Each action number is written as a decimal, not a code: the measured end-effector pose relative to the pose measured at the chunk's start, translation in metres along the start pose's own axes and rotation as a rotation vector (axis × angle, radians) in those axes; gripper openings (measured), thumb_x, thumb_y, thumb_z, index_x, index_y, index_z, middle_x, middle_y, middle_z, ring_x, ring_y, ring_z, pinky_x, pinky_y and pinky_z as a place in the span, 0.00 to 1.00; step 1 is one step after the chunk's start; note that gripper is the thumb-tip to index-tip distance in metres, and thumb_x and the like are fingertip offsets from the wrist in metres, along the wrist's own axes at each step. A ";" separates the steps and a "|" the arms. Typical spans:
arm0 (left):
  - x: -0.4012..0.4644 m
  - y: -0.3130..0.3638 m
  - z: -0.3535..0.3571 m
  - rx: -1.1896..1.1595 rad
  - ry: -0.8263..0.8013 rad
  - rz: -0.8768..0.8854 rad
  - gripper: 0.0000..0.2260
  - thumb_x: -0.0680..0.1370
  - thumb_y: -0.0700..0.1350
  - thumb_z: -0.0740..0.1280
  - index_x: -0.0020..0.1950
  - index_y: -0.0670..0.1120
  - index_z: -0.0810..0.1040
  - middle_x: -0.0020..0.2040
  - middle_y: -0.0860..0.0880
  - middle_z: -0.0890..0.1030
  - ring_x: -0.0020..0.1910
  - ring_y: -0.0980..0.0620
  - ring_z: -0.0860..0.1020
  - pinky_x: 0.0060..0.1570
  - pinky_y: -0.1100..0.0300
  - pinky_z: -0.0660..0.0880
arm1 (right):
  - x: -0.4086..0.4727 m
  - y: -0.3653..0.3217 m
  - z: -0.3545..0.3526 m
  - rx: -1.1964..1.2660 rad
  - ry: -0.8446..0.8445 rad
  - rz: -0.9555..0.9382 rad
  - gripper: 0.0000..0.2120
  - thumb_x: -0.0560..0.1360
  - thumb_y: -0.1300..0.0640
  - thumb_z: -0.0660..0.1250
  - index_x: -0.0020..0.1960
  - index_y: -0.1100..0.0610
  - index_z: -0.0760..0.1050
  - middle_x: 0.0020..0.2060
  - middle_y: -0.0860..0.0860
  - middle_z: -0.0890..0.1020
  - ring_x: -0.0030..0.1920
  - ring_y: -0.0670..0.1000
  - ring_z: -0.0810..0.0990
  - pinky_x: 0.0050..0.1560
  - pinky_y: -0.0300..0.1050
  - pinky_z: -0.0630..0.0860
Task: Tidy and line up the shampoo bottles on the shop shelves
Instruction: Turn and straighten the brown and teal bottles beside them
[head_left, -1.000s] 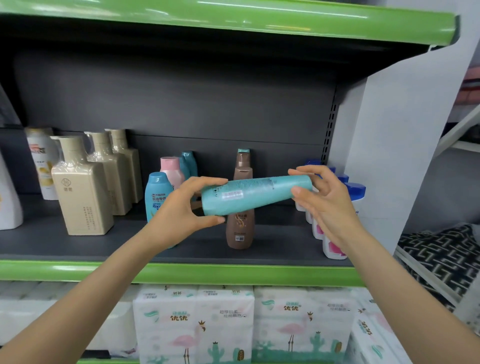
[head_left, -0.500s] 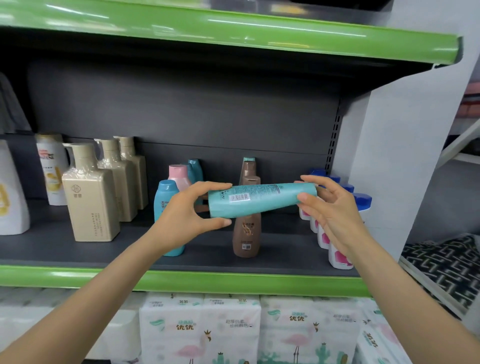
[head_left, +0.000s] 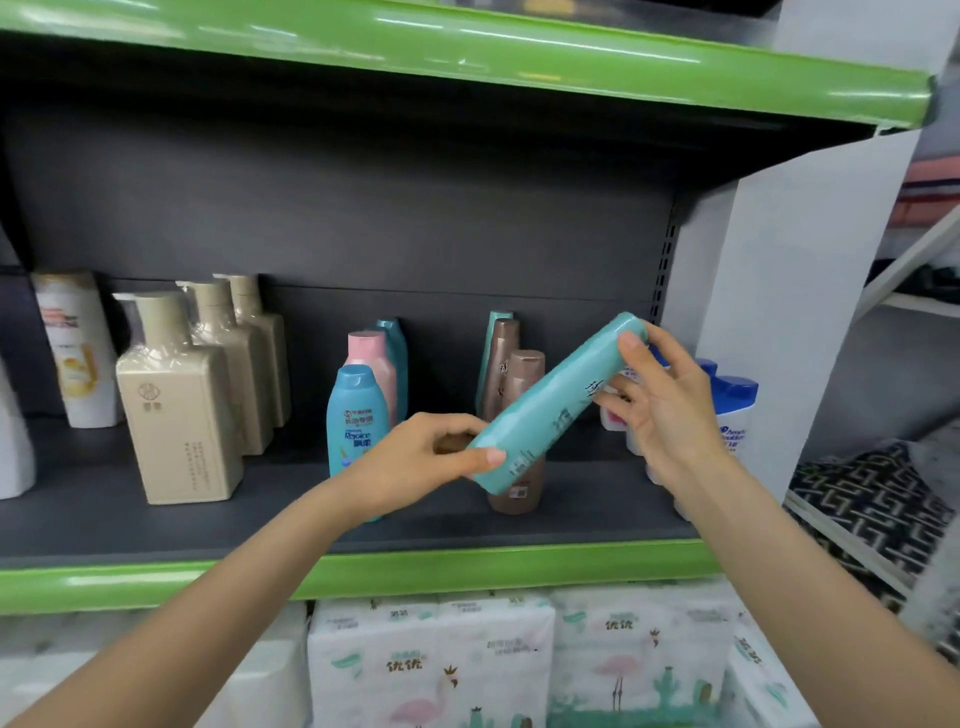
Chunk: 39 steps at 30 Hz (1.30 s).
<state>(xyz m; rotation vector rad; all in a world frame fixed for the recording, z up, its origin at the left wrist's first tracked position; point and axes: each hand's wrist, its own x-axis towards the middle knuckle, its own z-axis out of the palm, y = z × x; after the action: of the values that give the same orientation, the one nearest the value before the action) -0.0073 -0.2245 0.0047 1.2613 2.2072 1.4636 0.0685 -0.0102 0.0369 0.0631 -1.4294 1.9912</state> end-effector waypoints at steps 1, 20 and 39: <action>0.002 0.000 0.001 0.064 -0.022 0.026 0.10 0.74 0.48 0.69 0.54 0.47 0.81 0.48 0.52 0.84 0.50 0.55 0.81 0.55 0.60 0.77 | -0.001 -0.002 0.004 -0.045 0.020 -0.017 0.06 0.75 0.59 0.66 0.52 0.53 0.77 0.43 0.52 0.81 0.41 0.50 0.83 0.38 0.42 0.79; 0.088 0.015 -0.023 0.600 0.268 0.287 0.15 0.75 0.47 0.70 0.61 0.48 0.77 0.55 0.50 0.77 0.52 0.54 0.75 0.56 0.64 0.69 | 0.057 0.004 0.004 -0.770 0.029 -0.178 0.10 0.71 0.57 0.72 0.52 0.49 0.78 0.37 0.44 0.81 0.41 0.46 0.81 0.50 0.56 0.80; 0.098 0.007 -0.026 0.378 0.213 0.239 0.07 0.72 0.44 0.72 0.47 0.55 0.79 0.47 0.54 0.83 0.46 0.53 0.80 0.51 0.57 0.76 | 0.135 0.079 0.027 -0.827 -0.094 -0.114 0.14 0.65 0.59 0.78 0.49 0.56 0.81 0.32 0.41 0.76 0.33 0.38 0.74 0.31 0.23 0.67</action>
<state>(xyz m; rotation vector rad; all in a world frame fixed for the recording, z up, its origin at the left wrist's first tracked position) -0.0786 -0.1677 0.0496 1.5990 2.6463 1.3547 -0.0879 0.0200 0.0374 -0.1262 -2.1430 1.1945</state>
